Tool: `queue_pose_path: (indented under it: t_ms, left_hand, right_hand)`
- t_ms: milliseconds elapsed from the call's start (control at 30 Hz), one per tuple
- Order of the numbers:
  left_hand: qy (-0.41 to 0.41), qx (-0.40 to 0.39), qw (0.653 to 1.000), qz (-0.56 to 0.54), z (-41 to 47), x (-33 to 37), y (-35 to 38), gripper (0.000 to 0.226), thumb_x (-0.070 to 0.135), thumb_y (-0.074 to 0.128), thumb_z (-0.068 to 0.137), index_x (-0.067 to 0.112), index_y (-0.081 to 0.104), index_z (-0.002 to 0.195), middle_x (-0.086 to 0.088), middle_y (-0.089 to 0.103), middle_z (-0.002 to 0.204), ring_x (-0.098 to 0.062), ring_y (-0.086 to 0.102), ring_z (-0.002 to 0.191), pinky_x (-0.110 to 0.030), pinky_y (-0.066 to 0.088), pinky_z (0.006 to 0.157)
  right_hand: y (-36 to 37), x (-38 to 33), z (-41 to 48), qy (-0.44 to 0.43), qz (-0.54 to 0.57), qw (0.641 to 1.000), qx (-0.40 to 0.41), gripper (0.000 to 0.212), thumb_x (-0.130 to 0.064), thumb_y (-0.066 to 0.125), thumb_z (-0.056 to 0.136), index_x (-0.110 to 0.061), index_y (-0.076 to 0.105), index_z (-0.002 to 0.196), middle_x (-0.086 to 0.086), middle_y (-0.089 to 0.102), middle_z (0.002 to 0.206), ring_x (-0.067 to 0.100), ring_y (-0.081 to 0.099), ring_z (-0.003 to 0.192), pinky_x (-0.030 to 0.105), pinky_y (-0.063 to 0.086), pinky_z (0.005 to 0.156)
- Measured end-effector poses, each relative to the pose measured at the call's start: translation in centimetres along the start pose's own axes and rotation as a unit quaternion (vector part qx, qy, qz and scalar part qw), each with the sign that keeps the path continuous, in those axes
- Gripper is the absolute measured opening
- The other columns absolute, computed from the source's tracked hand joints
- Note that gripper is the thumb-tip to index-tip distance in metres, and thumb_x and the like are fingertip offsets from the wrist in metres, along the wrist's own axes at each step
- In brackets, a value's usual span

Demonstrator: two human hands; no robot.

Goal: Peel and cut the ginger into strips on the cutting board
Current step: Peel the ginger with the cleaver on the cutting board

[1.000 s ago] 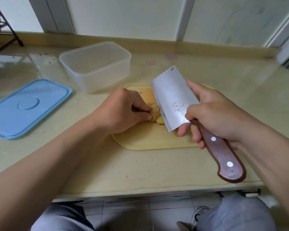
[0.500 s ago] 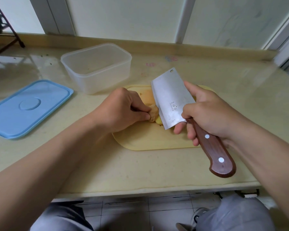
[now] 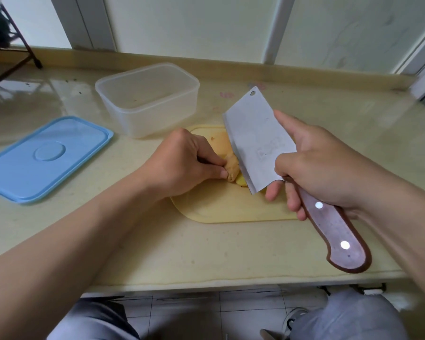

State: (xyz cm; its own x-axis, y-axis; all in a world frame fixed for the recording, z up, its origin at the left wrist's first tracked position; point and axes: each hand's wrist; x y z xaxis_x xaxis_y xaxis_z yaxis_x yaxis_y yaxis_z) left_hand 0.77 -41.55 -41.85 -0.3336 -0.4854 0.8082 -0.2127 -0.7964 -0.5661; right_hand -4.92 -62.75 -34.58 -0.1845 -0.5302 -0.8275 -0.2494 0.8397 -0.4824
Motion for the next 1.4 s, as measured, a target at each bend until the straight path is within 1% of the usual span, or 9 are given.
queue_pose_path:
  t_ms: [100, 233, 500, 600, 700, 833, 967, 1067, 1400]
  left_hand:
    - [0.002, -0.002, 1.000, -0.005, 0.0, 0.0, 0.0, 0.016, 0.017, 0.089, 0.072, 0.027, 0.081, 0.082, 0.013, 0.072, 0.077, -0.001, 0.065, 0.074, -0.015, 0.049, 0.071]
    - [0.002, -0.004, 1.000, -0.009, 0.0, -0.1, 0.1, 0.015, 0.016, 0.089, 0.072, 0.022, 0.082, 0.084, 0.010, 0.074, 0.079, -0.004, 0.067, 0.076, -0.019, 0.051, 0.074]
    - [-0.023, -0.021, 0.999, -0.011, 0.2, 0.1, -0.8, 0.009, 0.014, 0.085, 0.079, 0.021, 0.083, 0.083, 0.010, 0.074, 0.074, -0.004, 0.066, 0.070, -0.020, 0.053, 0.070]
    - [-0.008, -0.016, 1.000, 0.007, 0.2, 0.0, -1.0, 0.008, 0.014, 0.084, 0.080, 0.020, 0.082, 0.084, 0.008, 0.075, 0.073, -0.004, 0.067, 0.068, -0.019, 0.053, 0.067]
    - [0.014, -0.005, 0.999, 0.028, 0.1, 0.0, -1.0, 0.008, 0.014, 0.084, 0.079, 0.019, 0.082, 0.085, 0.011, 0.072, 0.074, 0.000, 0.065, 0.067, -0.013, 0.047, 0.064]
    - [0.046, 0.001, 0.998, 0.042, -0.1, -0.1, -1.0, 0.006, 0.012, 0.084, 0.079, 0.016, 0.082, 0.082, 0.014, 0.071, 0.074, -0.001, 0.065, 0.069, -0.013, 0.048, 0.066]
    - [0.046, 0.001, 0.998, 0.032, 0.0, -0.2, -1.2, 0.005, 0.012, 0.083, 0.079, 0.015, 0.082, 0.082, 0.011, 0.073, 0.076, -0.006, 0.069, 0.072, -0.022, 0.056, 0.070]
    - [0.044, 0.001, 0.999, 0.023, 0.0, -0.4, -1.2, 0.005, 0.012, 0.083, 0.080, 0.015, 0.082, 0.083, 0.010, 0.074, 0.075, -0.004, 0.068, 0.071, -0.019, 0.054, 0.068]
    - [0.009, 0.004, 1.000, 0.003, 0.0, -0.6, -1.2, 0.006, 0.014, 0.083, 0.080, 0.019, 0.082, 0.081, 0.007, 0.075, 0.074, -0.009, 0.070, 0.070, -0.028, 0.058, 0.068]
  right_hand:
    - [0.1, -0.1, -0.7, 0.003, -0.006, 1.000, -0.003, 0.088, 0.007, 0.037, 0.094, -0.049, 0.025, 0.161, 0.025, 0.072, 0.072, 0.023, 0.056, 0.039, 0.033, 0.051, 0.041]
    - [0.3, 0.1, -1.3, 0.012, 0.002, 1.000, 0.005, 0.090, 0.006, 0.038, 0.095, -0.051, 0.020, 0.162, 0.019, 0.072, 0.067, 0.024, 0.059, 0.043, 0.032, 0.051, 0.042]
    - [0.1, -1.3, -0.4, 0.011, -0.024, 1.000, -0.003, 0.084, 0.004, 0.037, 0.094, -0.047, 0.028, 0.160, 0.022, 0.073, 0.070, 0.022, 0.058, 0.039, 0.032, 0.051, 0.042]
    - [0.1, -1.9, -0.2, 0.022, -0.046, 0.999, -0.005, 0.091, 0.003, 0.038, 0.094, -0.054, 0.016, 0.161, 0.015, 0.070, 0.059, 0.024, 0.062, 0.045, 0.032, 0.052, 0.044]
    - [0.2, -2.5, -0.2, 0.019, -0.071, 0.997, -0.012, 0.093, 0.002, 0.038, 0.093, -0.060, 0.014, 0.158, 0.012, 0.069, 0.056, 0.022, 0.060, 0.042, 0.032, 0.053, 0.044]
    - [0.4, -3.0, -0.3, 0.024, -0.085, 0.996, -0.022, 0.097, 0.002, 0.037, 0.093, -0.057, 0.002, 0.161, 0.007, 0.064, 0.046, 0.022, 0.063, 0.045, 0.030, 0.052, 0.043]
    - [0.8, -3.3, -0.1, 0.026, -0.090, 0.995, -0.020, 0.097, 0.001, 0.038, 0.094, -0.057, -0.002, 0.161, 0.010, 0.070, 0.058, 0.019, 0.060, 0.038, 0.028, 0.050, 0.041]
    - [1.1, -3.5, 0.4, 0.021, -0.100, 0.995, -0.018, 0.098, 0.000, 0.037, 0.091, -0.058, 0.000, 0.160, 0.016, 0.074, 0.069, 0.020, 0.061, 0.040, 0.030, 0.052, 0.043]
    - [1.6, -3.9, 1.2, 0.010, -0.135, 0.990, -0.023, 0.096, 0.000, 0.038, 0.094, -0.057, -0.003, 0.161, 0.017, 0.074, 0.076, 0.018, 0.062, 0.041, 0.030, 0.052, 0.043]
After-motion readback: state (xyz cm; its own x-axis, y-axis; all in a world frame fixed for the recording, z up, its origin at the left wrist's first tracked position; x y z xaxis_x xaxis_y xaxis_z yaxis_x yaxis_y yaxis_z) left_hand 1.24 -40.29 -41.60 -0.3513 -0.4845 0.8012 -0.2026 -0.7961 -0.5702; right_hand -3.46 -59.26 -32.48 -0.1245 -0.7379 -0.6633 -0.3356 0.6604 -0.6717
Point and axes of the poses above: each hand's wrist, its own z-axis towards the middle knuckle, its own y-axis out of the palm, x = y × z
